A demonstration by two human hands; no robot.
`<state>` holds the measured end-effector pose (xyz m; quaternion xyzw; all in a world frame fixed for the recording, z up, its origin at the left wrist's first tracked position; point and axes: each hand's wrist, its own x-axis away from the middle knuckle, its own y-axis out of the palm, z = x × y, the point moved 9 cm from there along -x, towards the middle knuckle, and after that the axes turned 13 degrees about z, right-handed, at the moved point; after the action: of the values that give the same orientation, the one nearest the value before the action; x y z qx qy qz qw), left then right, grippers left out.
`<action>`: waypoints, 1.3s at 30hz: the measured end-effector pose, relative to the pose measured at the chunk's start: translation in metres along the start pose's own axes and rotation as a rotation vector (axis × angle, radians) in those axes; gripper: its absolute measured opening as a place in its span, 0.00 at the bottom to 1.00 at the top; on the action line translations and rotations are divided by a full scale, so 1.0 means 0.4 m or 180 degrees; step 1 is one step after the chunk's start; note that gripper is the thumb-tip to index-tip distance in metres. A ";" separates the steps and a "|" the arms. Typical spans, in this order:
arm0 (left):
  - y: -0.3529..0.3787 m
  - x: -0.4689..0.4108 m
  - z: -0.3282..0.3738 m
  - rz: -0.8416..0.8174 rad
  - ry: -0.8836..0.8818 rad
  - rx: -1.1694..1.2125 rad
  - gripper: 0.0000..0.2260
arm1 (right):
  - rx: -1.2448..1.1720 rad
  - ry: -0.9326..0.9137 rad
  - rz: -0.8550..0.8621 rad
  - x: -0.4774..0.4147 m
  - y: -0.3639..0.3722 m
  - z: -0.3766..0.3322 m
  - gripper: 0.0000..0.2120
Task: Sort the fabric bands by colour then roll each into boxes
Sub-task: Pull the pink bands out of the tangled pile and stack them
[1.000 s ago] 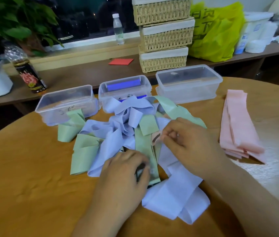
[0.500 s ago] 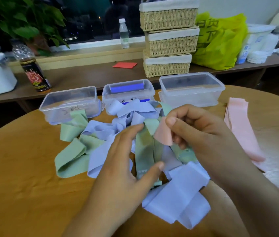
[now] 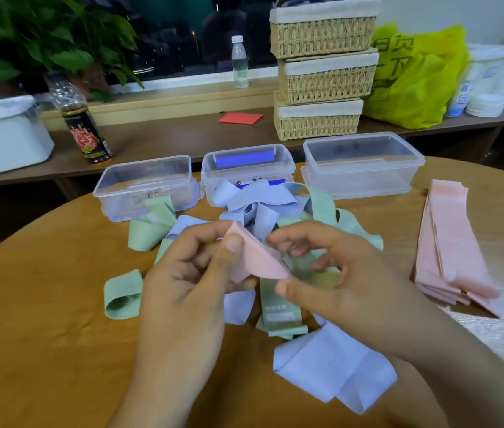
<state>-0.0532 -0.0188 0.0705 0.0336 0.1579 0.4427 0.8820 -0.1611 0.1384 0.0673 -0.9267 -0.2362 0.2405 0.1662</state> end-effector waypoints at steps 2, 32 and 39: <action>-0.020 -0.016 0.007 0.0114 -0.0060 0.0189 0.10 | 0.0739 -0.0282 -0.0214 0.002 0.021 0.024 0.23; -0.089 -0.081 -0.032 -0.0153 0.1400 -0.2793 0.01 | 0.1583 0.0172 -0.0475 -0.012 -0.053 0.102 0.23; 0.052 0.020 -0.089 -0.0784 0.1528 -0.3374 0.12 | 0.1574 -0.0142 -0.0065 -0.018 -0.008 0.095 0.09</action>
<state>-0.0757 -0.0027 0.0390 -0.5309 0.1131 0.3507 0.7631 -0.1878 0.1445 0.0396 -0.8498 -0.1831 0.3097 0.3851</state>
